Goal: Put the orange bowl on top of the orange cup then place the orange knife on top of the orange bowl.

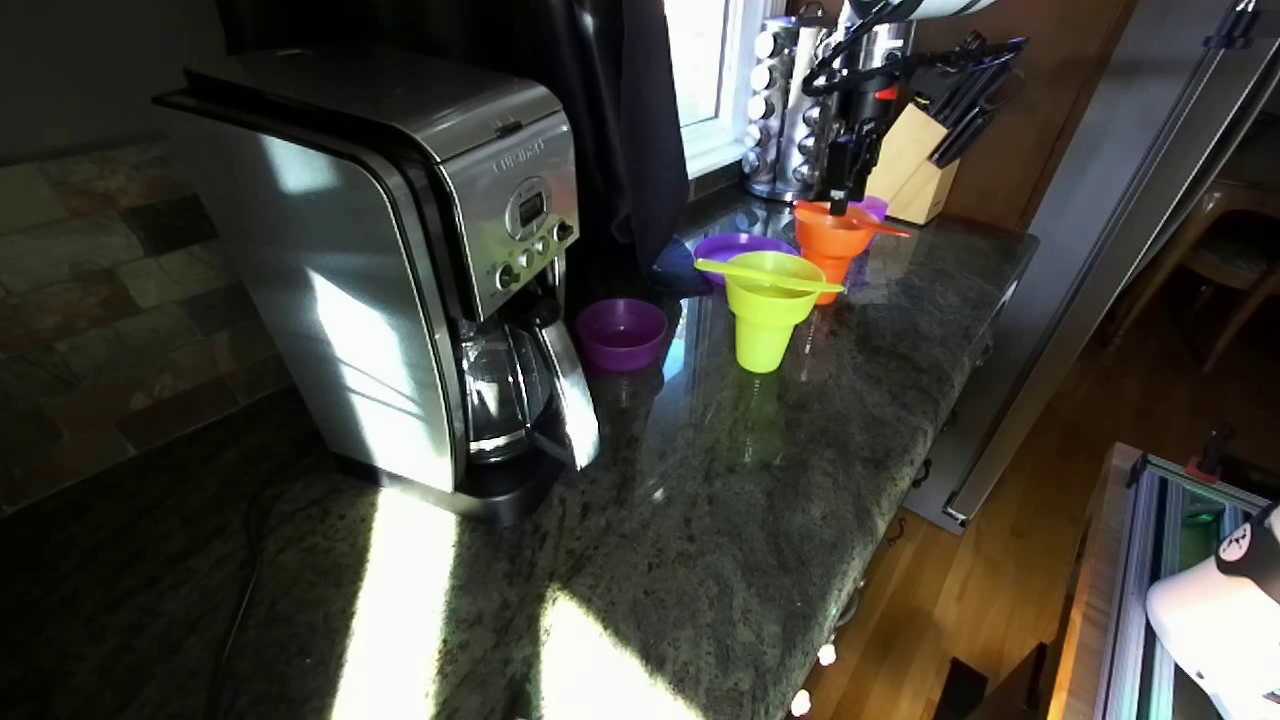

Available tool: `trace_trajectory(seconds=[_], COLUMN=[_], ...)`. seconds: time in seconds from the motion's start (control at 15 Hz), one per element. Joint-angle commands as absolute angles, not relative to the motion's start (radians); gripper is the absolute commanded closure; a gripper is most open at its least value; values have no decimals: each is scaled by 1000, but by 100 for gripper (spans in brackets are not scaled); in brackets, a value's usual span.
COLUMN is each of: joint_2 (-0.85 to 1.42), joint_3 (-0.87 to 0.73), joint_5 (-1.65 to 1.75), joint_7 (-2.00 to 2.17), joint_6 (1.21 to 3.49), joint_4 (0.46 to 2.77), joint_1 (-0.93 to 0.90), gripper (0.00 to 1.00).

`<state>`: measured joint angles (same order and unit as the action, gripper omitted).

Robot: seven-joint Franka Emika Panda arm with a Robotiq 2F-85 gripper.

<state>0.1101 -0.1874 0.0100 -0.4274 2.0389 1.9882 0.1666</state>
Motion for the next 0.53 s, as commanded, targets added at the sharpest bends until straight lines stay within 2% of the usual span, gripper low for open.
trace_trajectory(seconds=[0.0, 0.47], joint_2=[60, -104], joint_3=[-174, -177], joint_5=[-25, -51], joint_7=[-428, -401], joint_6=[2048, 2138], joint_4=[2027, 2190], joint_1=[181, 169], gripper=[0, 1])
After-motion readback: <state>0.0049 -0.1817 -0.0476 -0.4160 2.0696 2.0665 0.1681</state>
